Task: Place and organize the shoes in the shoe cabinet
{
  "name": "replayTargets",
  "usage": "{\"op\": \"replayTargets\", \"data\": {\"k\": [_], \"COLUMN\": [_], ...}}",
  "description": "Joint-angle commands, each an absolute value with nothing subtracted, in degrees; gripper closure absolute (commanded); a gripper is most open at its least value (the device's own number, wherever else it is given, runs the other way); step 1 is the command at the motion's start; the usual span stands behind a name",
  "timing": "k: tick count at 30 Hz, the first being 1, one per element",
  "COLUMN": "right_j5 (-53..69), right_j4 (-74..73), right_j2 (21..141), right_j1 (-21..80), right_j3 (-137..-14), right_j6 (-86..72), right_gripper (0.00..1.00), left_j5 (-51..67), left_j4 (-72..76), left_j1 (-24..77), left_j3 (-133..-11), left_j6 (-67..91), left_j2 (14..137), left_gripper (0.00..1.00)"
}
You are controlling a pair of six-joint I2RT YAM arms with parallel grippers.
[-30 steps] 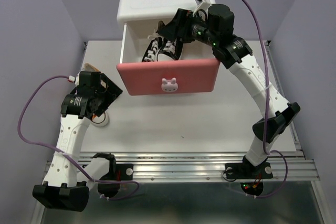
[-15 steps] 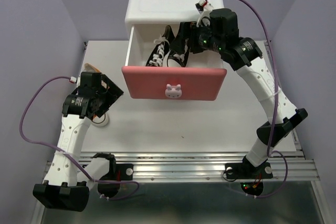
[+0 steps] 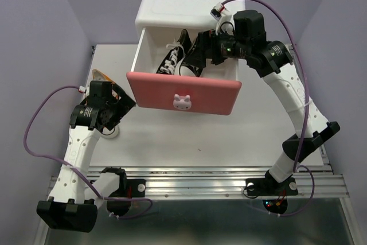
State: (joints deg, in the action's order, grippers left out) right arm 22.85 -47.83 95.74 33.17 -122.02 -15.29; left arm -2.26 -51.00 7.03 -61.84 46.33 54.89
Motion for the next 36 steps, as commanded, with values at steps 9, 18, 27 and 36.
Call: {"op": "replayTargets", "data": {"k": [9, 18, 27, 36], "right_j5": [11.7, 2.81, 7.11, 2.31], "right_j4": [-62.49, -60.21, -40.28, -18.74], "right_j2": [96.42, 95.36, 93.87, 92.72], "right_j1": [40.25, 46.14, 46.14, 46.14], "right_j3": [-127.02, -126.64, -132.54, -132.36], "right_j6": [-0.97, 5.01, 0.62, -4.66], "right_gripper": [0.05, 0.38, 0.22, 0.0], "left_j5": [-3.25, -3.69, -3.95, -9.82], "left_j4": [-50.27, -50.63, -50.8, -54.39], "left_j1": [6.77, 6.77, 6.77, 6.77], "left_j3": [-60.73, -59.5, -61.61, -71.52], "left_j6": [45.7, 47.37, 47.64, 47.46], "left_j2": [52.12, 50.45, 51.24, 51.24], "left_gripper": [0.01, 0.01, 0.01, 0.01]}}
